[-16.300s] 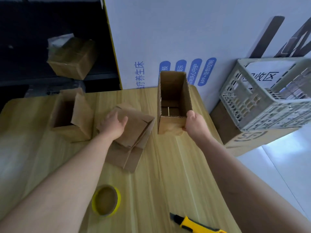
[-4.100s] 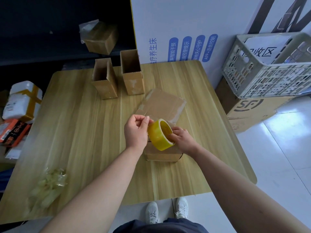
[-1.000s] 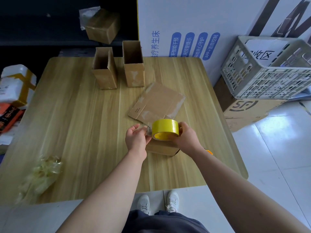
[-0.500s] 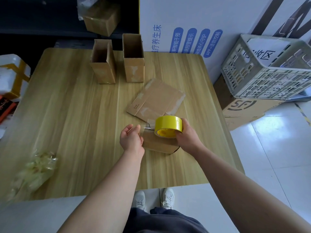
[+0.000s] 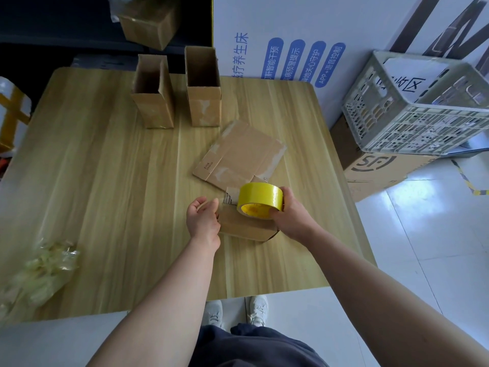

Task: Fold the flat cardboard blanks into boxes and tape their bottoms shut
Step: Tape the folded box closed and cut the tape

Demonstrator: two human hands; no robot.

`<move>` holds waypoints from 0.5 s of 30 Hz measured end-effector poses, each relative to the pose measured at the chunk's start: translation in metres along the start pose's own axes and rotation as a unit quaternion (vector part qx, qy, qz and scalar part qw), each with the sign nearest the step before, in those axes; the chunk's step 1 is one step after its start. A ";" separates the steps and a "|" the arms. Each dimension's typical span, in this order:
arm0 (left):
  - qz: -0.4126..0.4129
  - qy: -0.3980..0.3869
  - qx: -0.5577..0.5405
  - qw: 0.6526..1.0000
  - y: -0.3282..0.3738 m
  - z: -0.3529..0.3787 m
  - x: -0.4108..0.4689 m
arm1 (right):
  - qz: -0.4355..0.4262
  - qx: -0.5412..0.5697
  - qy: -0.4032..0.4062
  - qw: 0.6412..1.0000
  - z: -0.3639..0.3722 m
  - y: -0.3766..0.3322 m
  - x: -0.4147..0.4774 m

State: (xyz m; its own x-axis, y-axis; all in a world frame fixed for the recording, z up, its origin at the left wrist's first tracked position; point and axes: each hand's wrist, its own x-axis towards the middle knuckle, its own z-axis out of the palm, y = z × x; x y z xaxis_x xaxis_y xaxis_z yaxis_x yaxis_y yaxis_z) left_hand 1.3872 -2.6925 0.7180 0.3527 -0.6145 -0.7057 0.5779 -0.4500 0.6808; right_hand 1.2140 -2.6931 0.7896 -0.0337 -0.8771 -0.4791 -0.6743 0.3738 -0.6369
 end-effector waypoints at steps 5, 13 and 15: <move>0.002 -0.011 0.039 0.999 -0.002 0.000 0.000 | 0.002 -0.006 -0.008 1.000 -0.001 -0.001 0.000; -0.036 -0.043 0.120 0.991 -0.003 -0.010 0.004 | -0.005 -0.019 -0.007 1.000 0.000 -0.001 -0.001; -0.024 -0.055 0.153 0.986 -0.003 -0.012 0.004 | -0.007 -0.016 -0.008 1.000 0.000 -0.002 -0.002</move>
State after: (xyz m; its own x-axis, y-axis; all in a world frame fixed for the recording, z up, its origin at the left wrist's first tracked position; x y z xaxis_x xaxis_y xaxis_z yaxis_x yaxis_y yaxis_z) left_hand 1.3955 -2.6852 0.7108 0.2394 -0.6467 -0.7242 0.3371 -0.6442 0.6866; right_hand 1.2155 -2.6922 0.7913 -0.0122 -0.8767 -0.4809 -0.6985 0.3516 -0.6232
